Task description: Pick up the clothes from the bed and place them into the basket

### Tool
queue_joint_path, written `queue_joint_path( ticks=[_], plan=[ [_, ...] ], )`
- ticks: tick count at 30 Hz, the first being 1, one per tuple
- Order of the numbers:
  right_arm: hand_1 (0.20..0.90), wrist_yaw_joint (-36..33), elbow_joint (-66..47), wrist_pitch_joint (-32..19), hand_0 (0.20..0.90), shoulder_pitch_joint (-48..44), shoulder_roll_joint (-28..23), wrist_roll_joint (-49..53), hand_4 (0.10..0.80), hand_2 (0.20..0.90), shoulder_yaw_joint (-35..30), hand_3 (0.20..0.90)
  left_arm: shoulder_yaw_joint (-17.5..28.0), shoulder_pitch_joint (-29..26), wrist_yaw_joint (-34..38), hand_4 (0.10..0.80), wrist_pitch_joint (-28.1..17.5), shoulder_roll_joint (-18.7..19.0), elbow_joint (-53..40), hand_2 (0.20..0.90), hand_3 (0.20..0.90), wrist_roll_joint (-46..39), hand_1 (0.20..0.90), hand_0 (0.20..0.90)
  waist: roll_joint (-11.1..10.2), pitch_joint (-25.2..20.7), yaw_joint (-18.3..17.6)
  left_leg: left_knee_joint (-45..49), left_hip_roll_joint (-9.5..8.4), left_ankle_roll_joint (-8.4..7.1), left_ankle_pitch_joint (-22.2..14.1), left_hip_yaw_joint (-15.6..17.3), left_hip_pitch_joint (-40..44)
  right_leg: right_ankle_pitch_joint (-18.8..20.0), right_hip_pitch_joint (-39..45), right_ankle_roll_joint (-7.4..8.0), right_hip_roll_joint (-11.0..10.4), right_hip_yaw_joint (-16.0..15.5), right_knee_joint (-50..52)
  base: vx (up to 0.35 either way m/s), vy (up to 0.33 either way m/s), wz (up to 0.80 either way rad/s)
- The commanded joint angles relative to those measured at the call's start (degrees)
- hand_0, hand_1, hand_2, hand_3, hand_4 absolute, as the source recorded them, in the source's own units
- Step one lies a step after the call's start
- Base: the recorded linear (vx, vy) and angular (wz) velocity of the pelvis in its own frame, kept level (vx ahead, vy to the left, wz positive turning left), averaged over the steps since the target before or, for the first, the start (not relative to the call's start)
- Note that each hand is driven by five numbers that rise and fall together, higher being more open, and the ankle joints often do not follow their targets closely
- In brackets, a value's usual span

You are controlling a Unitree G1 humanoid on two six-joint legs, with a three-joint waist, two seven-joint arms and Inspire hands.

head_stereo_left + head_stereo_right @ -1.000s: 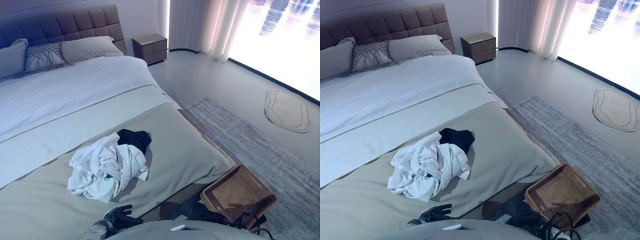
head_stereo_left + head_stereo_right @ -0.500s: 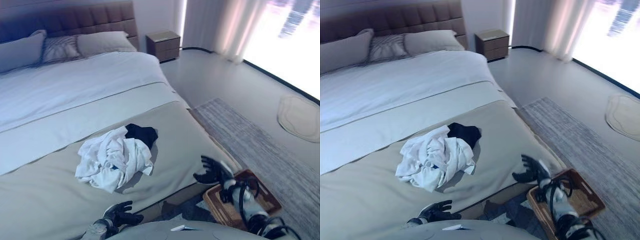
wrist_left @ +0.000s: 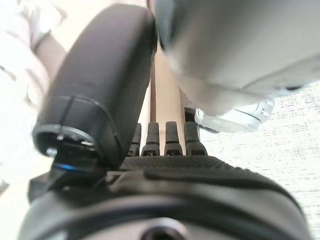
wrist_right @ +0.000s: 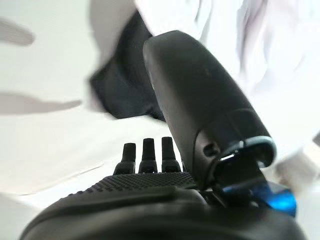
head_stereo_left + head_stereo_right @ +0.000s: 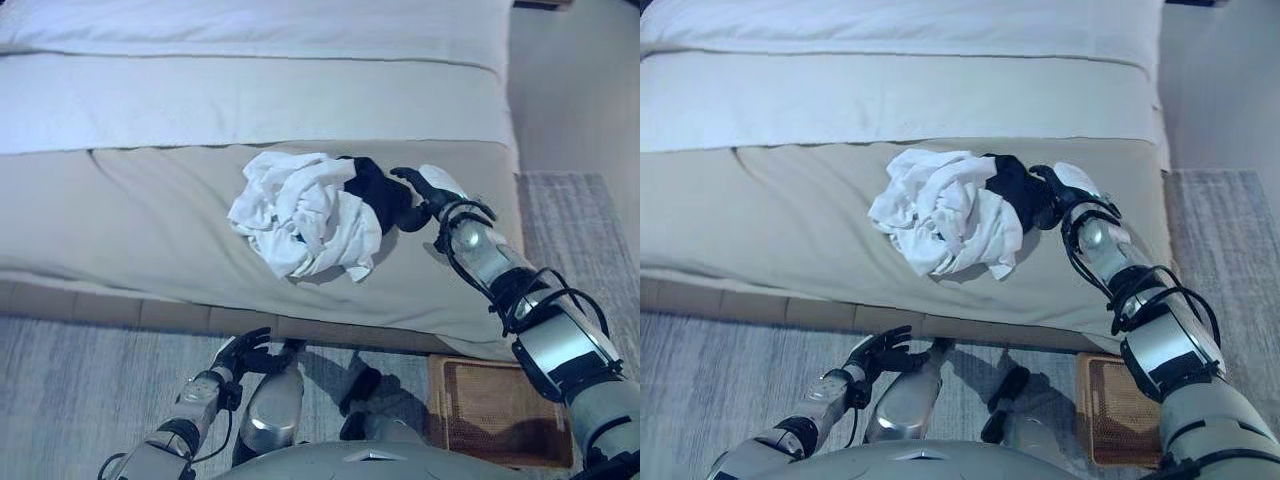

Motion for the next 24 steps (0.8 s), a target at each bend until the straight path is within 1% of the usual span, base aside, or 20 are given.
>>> queue_joint_path(
  ticks=[1,4,5,6,8,11,15,19,20,23,24],
  plan=[
    [0.9,-2.46,-2.28,0.24,0.9,-7.34,-3.03,-3.58,0.8,0.9,2.74,0.9,-1.51,3.69,-0.23,0.8,0.07,5.63,2.9,0.9,0.9,-0.87,0.9,0.9,-1.85,1.23,1.52,2.79,-4.66,5.83,-6.42,3.03,0.54,-5.23,-3.47,-1.6,-2.92,5.49,12.88,0.016,0.05,0.29],
    [0.9,-6.09,-1.65,0.3,0.9,-9.83,-2.61,-4.98,0.8,0.9,3.98,0.9,-1.88,3.59,-0.15,0.8,-1.01,5.46,2.69,0.9,0.9,-1.79,0.9,0.9,-1.75,2.68,2.82,3.61,-4.89,5.84,-6.31,2.06,-1.13,-5.38,-4.32,-1.52,-3.32,4.94,14.51,0.007,0.026,0.18],
    [0.9,-8.24,-1.71,0.04,0.9,-10.79,-2.47,-5.62,0.8,0.9,4.16,0.9,-1.86,3.46,-0.18,0.8,-1.32,5.47,2.68,0.9,0.9,-2.31,0.9,0.9,-1.74,3.2,3.31,3.69,-4.95,5.81,-6.19,1.73,-1.68,-5.41,-4.53,-1.48,-3.45,4.81,14.91,0.066,-0.051,0.19],
    [0.9,-10.21,-2.8,0.76,0.9,-12.39,-2.16,-6.15,0.8,0.9,4.49,0.9,-1.82,3.5,-0.34,0.8,-1.84,5.57,2.49,0.9,0.9,-2.9,0.9,0.9,-1.95,3.9,3.99,2.97,-4.77,5.45,-6.98,1.2,-1.46,-6.64,-4.83,-1.06,-3.54,5.31,15.91,0.064,-0.05,0.18],
    [0.9,-12.31,-3.83,0.99,0.9,-13.77,-1.83,-7.04,0.8,0.9,4.4,0.9,-1.63,3.36,-0.59,0.8,-2.02,5.52,2.47,0.9,0.9,-3.33,0.9,0.9,-1.7,4.31,4.48,2.32,-4.81,5.33,-6.44,0.55,-1.98,-6.7,-5.41,-0.89,-3.67,4.93,16.31,0.032,-0.005,0.14],
    [0.9,-9.97,-4.22,3.45,0.9,-16.15,-1.07,-9.11,0.8,0.9,5.03,0.9,-1.5,3.14,-1.08,0.8,-1.69,5.25,2.54,0.9,0.9,-3.72,0.9,0.9,-1.04,4.48,5.15,1.43,-4.88,4.93,-5.64,-0.27,-2.51,-7.28,-6.09,-0.84,-3.97,4.24,16.82,0.009,0.067,0.14],
    [0.9,-4.86,0.62,6.98,0.9,-19.01,-0.13,-10.63,0.8,0.9,7.58,0.9,-1.86,3.42,-1.31,0.8,-2.18,4.59,2.52,0.9,0.9,-4.39,0.9,0.9,0.14,4.84,6.75,1.25,-4.84,4.5,-4.96,-1.23,-3.41,-9.17,-6.66,-1.36,-4.63,2.43,17.55,0.009,0.066,0.11],
    [0.9,-3.47,3.75,8.63,0.9,-20.11,0.95,-10.81,0.8,0.9,8.52,0.9,-1.48,3.65,-1.66,0.8,-2.62,4.47,2.46,0.9,0.9,-4.53,0.9,0.9,0.62,5.28,8.01,1.66,-4.88,4.35,-4.68,-1.95,-4.18,-9.91,-6.79,-1.71,-5.01,1.23,18.28,0.024,0.019,0.13],
    [0.9,-2.2,5.55,8.96,0.9,-20.78,1.25,-10.54,0.8,0.9,8.51,0.9,-1.22,3.71,-1.98,0.8,-2.62,4.69,2.18,0.9,0.9,-4.44,0.9,0.9,0.77,5.48,8.78,1.8,-4.77,4.15,-4.34,-2.28,-4.69,-10.33,-6.77,-1.86,-5.09,0.53,18.57,0.039,-0.005,0.21],
    [0.9,-1.4,7.53,9.12,0.9,-21.69,1.94,-11.56,0.8,0.9,8.81,0.9,-0.87,3.47,-2.38,0.8,-2.41,4.94,1.92,0.9,0.9,-4.25,0.9,0.9,0.93,5.88,9.8,1.8,-4.76,3.95,-3.75,-2.98,-5.38,-10.66,-6.86,-1.99,-5.1,-0.36,18.78,0.028,-0.011,0.21],
    [0.9,-0.17,7.8,9.24,0.9,-22.06,2.15,-11.72,0.8,0.9,9.02,0.9,-0.75,3.48,-2.43,0.8,-2.28,4.99,1.88,0.9,0.9,-4.08,0.9,0.9,0.91,6.03,10.09,1.85,-4.71,3.88,-3.64,-3.16,-5.54,-10.81,-6.95,-2.0,-5.12,-0.61,19.02,0.023,-0.016,0.11]
  ],
)
